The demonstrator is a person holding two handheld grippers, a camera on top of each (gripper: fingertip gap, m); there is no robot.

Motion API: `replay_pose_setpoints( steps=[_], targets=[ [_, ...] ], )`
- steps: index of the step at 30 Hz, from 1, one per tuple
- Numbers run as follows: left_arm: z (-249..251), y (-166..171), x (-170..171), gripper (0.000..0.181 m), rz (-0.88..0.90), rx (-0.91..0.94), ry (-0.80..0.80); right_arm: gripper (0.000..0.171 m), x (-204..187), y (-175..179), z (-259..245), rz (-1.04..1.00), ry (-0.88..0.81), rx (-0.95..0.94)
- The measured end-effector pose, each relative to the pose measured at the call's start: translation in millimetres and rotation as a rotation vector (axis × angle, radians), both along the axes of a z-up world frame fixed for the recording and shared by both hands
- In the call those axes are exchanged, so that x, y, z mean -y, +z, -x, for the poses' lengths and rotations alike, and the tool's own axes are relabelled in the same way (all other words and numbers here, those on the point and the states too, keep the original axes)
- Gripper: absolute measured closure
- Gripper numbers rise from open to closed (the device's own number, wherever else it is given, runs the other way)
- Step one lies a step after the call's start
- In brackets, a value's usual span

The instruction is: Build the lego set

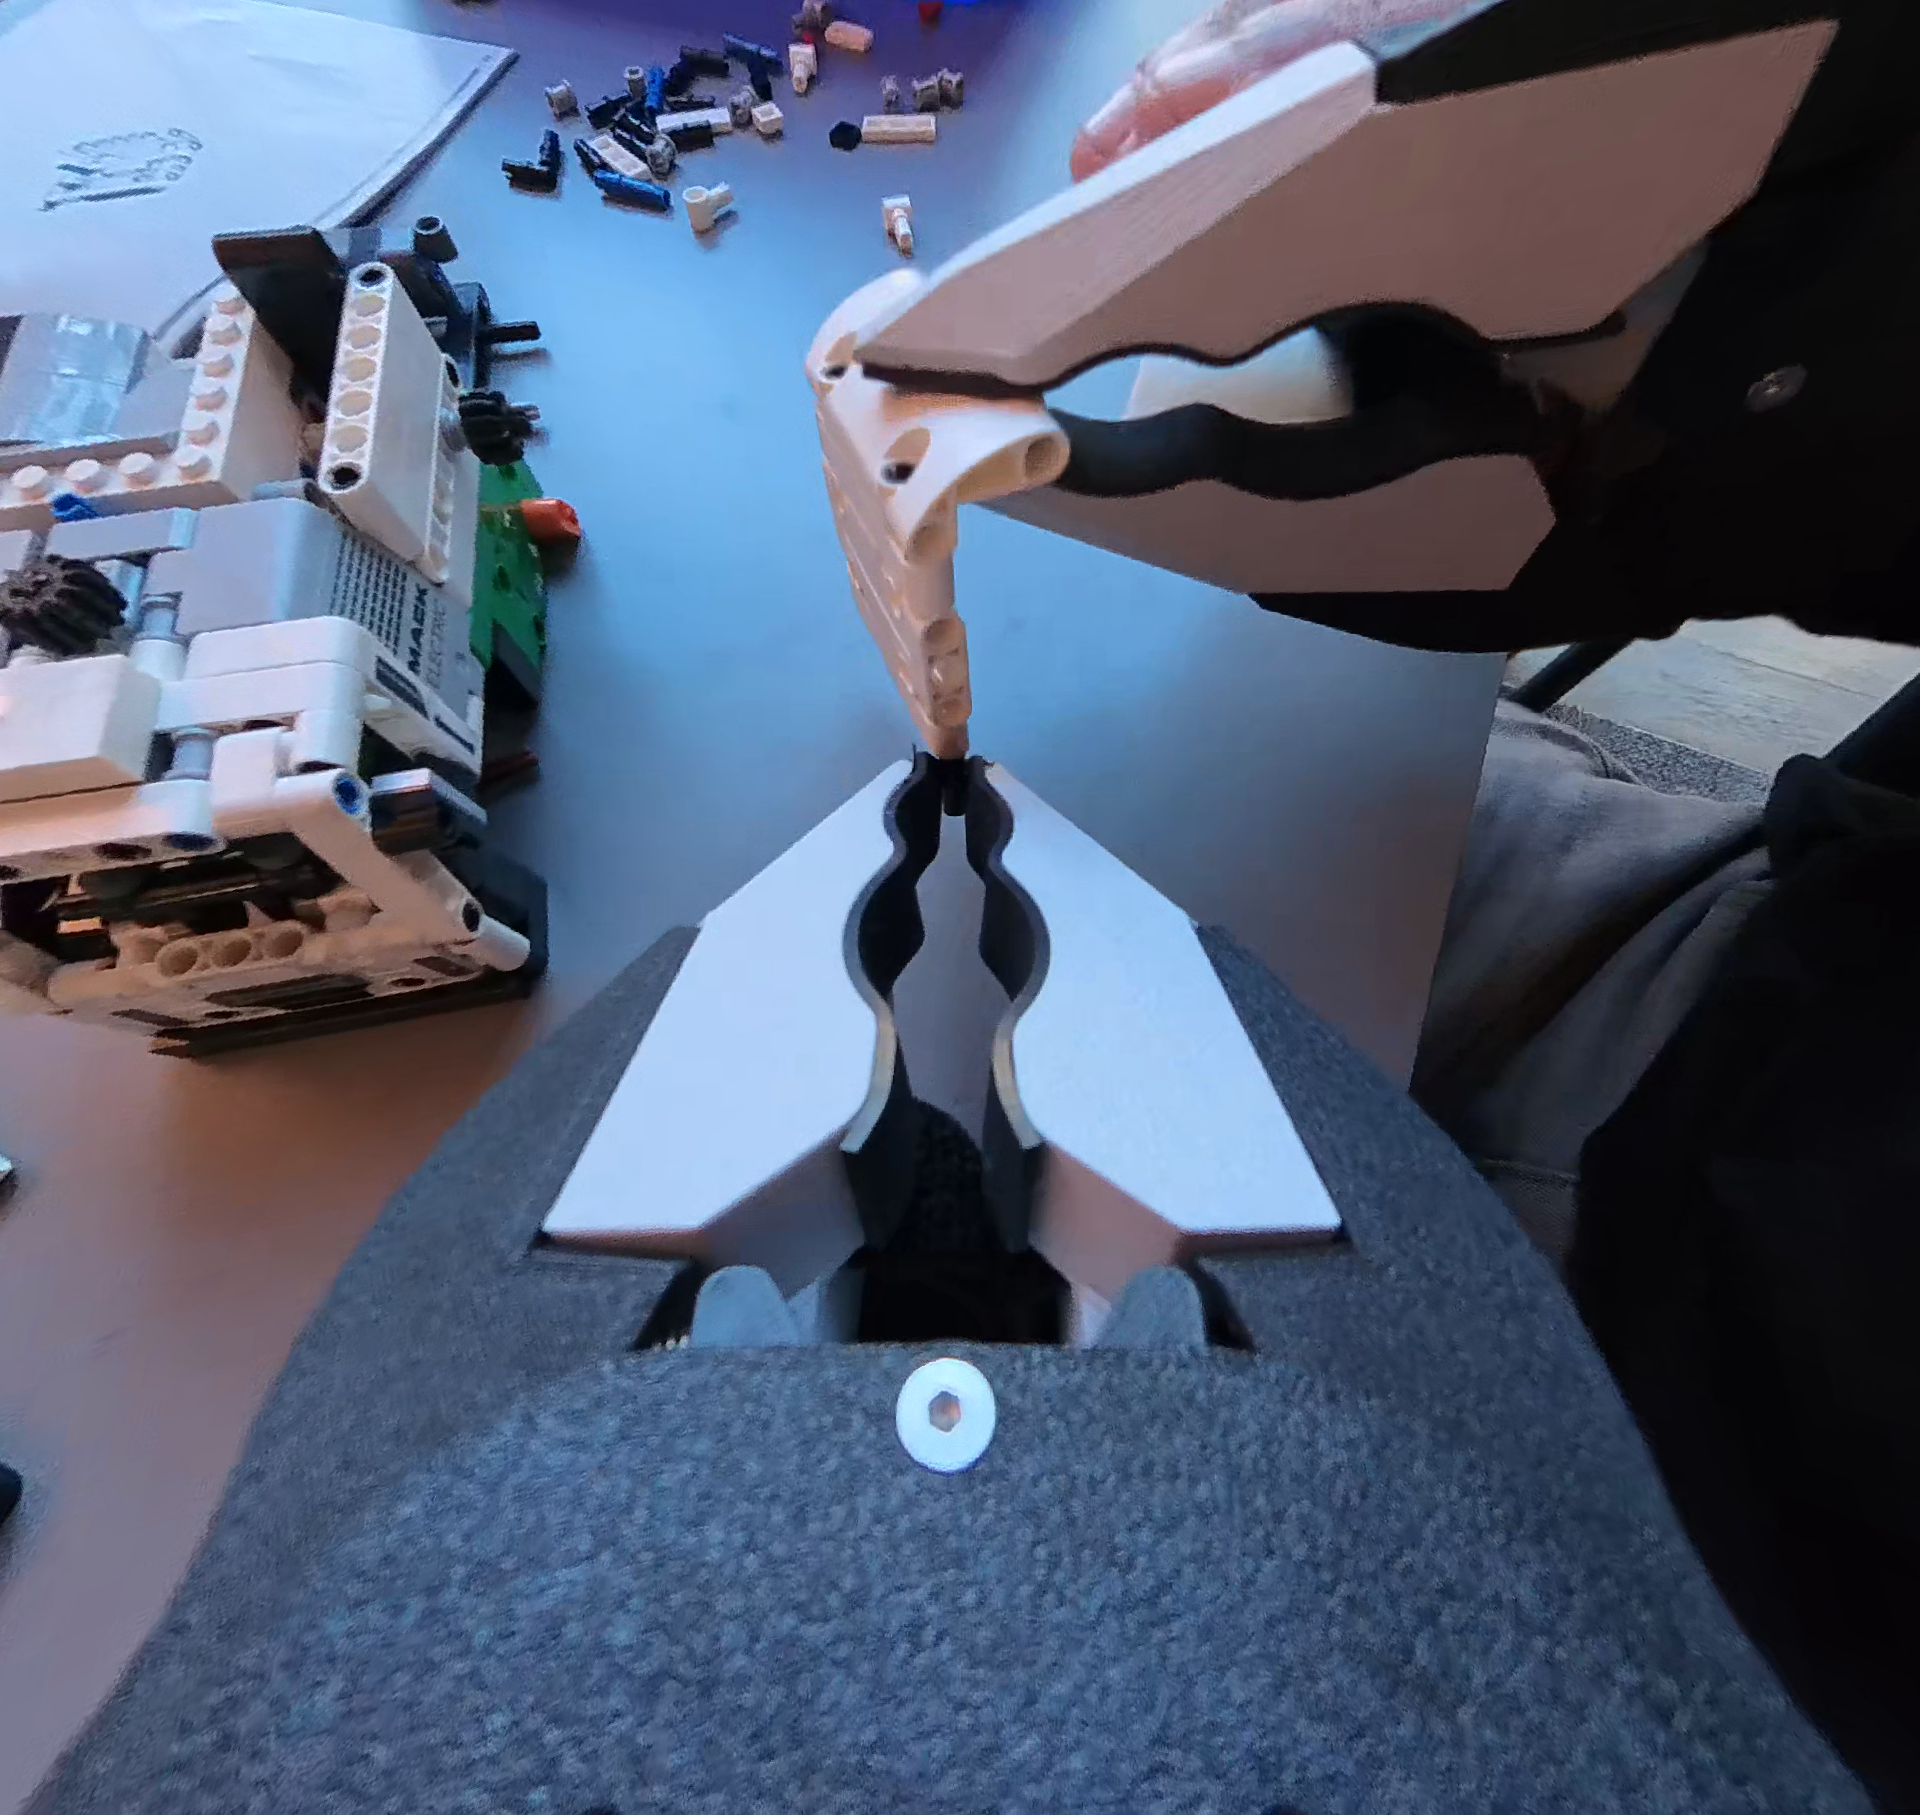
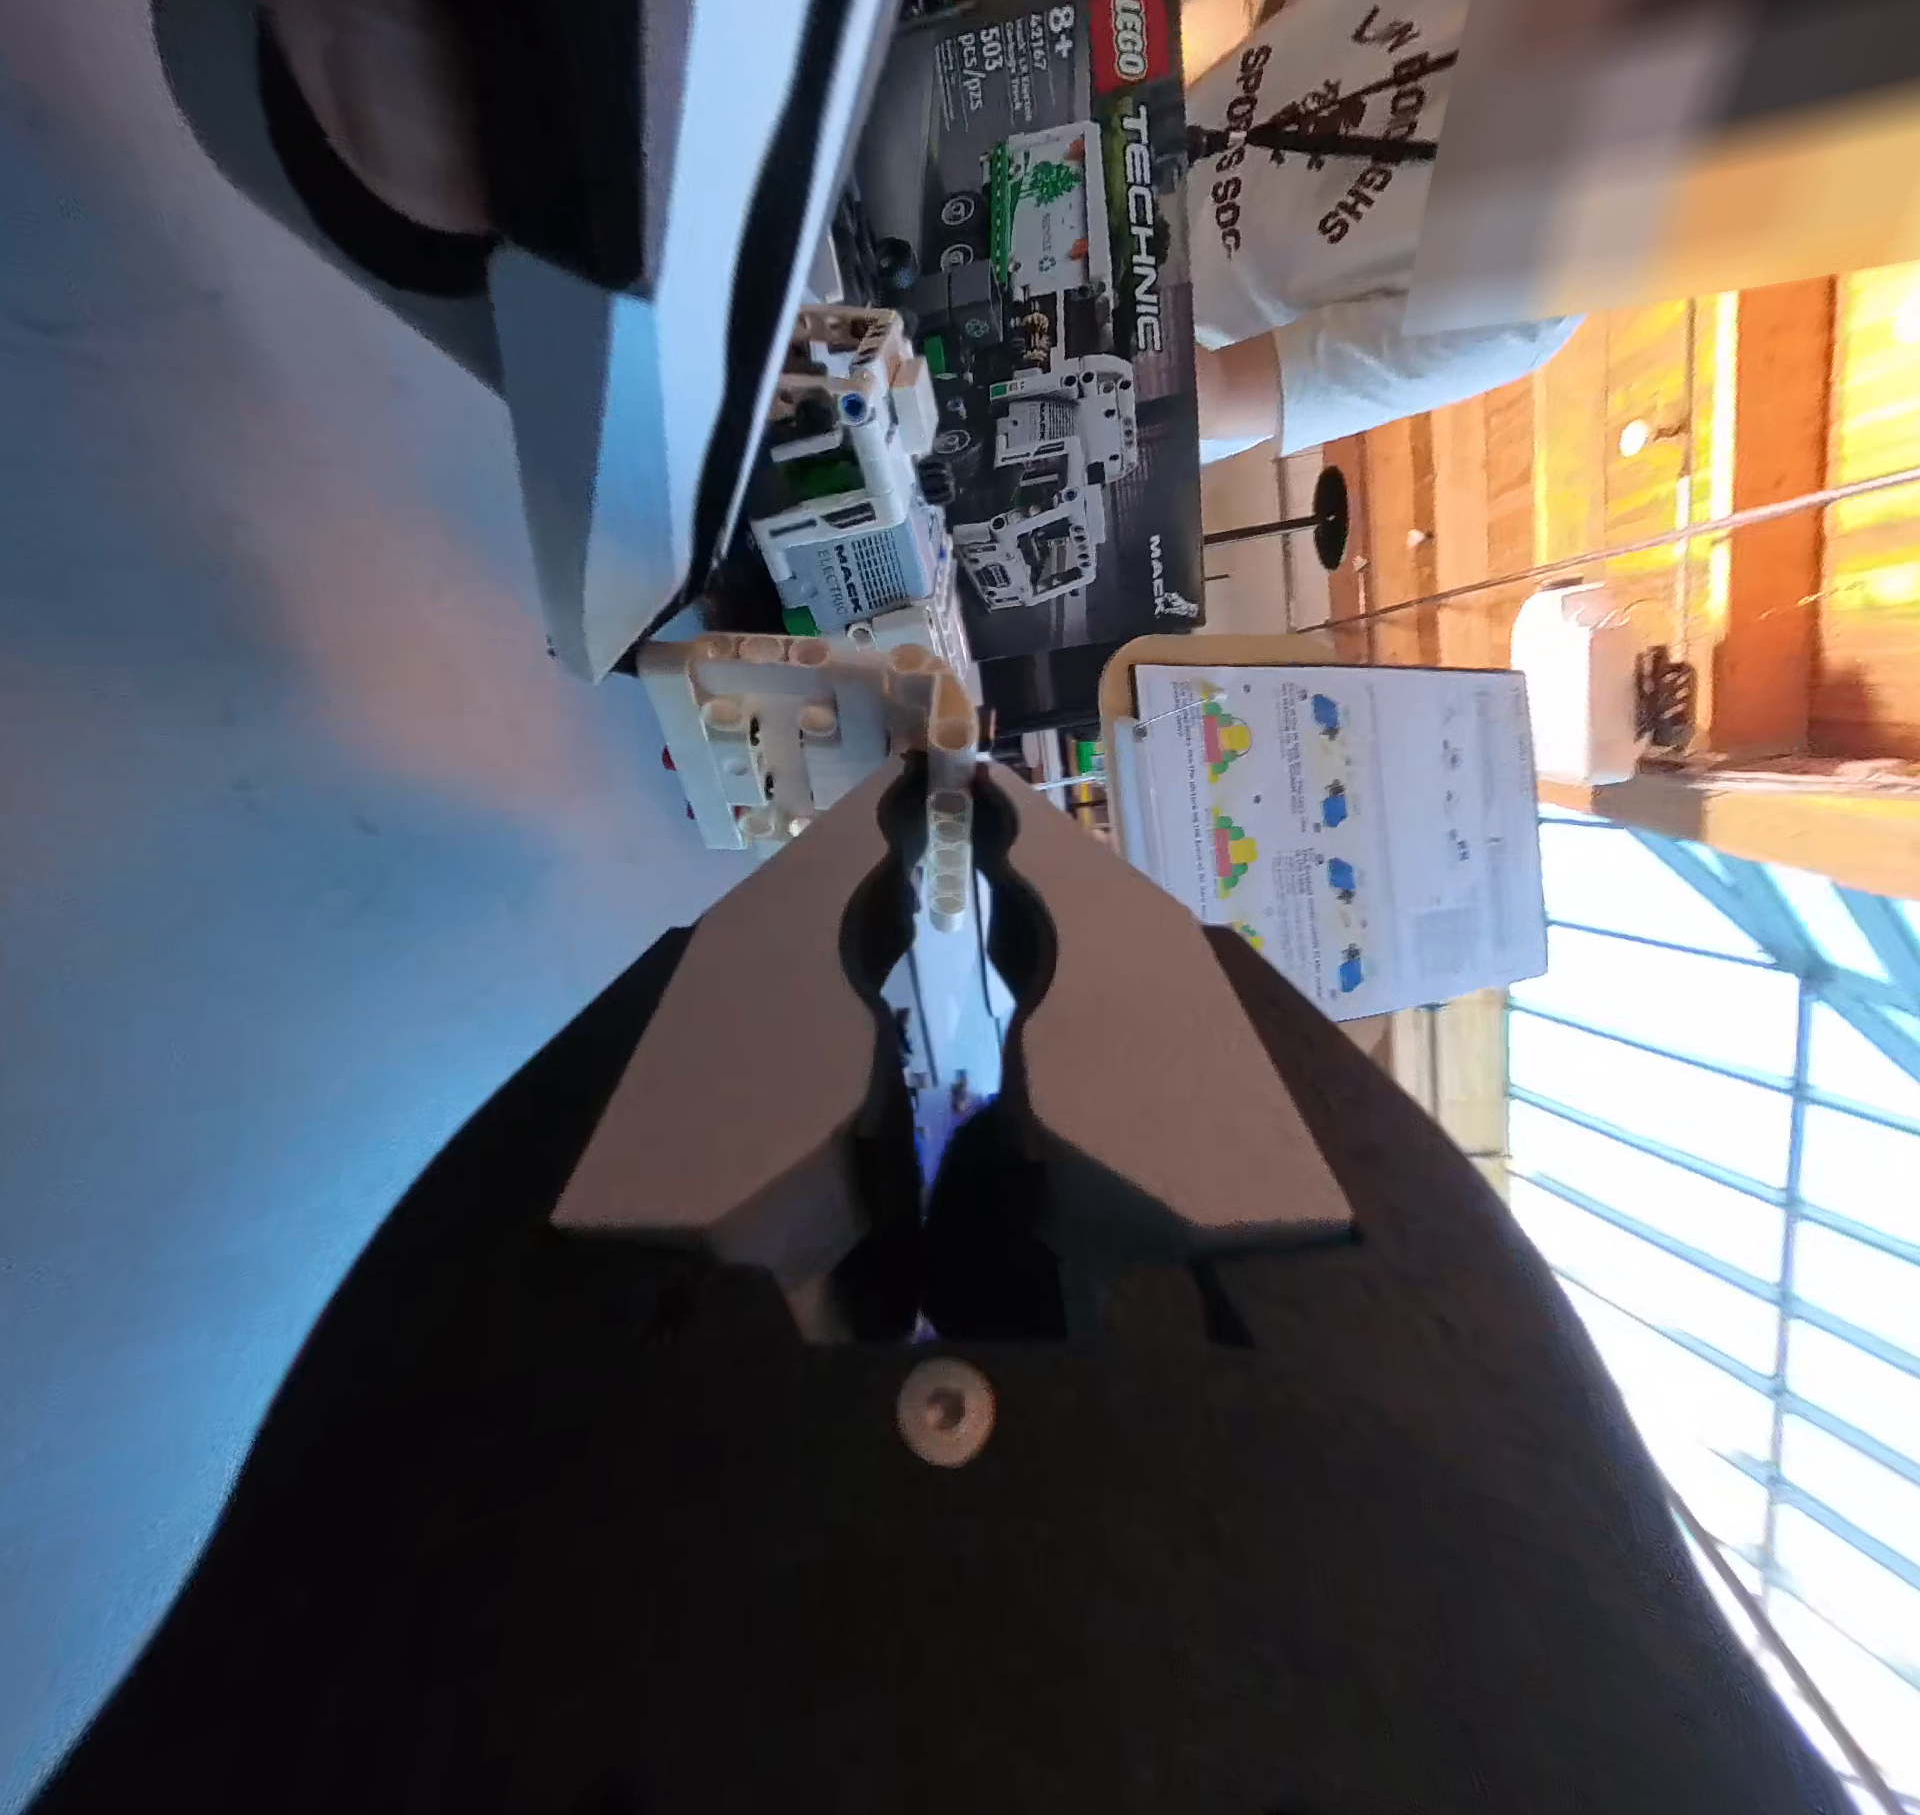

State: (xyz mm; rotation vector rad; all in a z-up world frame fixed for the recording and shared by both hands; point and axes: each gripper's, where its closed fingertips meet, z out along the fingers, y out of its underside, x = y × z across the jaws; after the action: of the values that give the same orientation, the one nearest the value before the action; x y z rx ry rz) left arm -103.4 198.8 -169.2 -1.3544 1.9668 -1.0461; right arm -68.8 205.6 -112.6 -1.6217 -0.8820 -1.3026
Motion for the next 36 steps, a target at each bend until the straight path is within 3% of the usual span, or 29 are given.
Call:
replay_pose_setpoints(
  steps=[1,10,23,30,36],
  targets=[
    [0.1,-1.7,0.3,0.178,-0.008,-0.009,-0.002,0.165,-0.2,-1.2,1.5,0.006,-0.001,0.012],
    [-1.0,-2.5,-2.9,0.178,0.000,-0.017,0.018,0.165,-1.2,-6.7,-3.2,-0.008,-0.054,-0.069],
    [-3.4,20.0,-17.6,0.179,0.140,0.090,0.093,0.164,-4.6,-3.9,-18.3,-0.136,-0.182,-0.376],
    [-6.4,49.3,-26.5,0.178,0.162,0.287,0.148,0.164,-13.6,-1.9,-29.9,-0.242,-0.147,-0.843],
    [-8.9,61.7,-32.1,0.179,-0.001,0.426,0.215,0.164,-21.6,4.1,-30.8,-0.279,-0.052,-1.010]
  ],
)
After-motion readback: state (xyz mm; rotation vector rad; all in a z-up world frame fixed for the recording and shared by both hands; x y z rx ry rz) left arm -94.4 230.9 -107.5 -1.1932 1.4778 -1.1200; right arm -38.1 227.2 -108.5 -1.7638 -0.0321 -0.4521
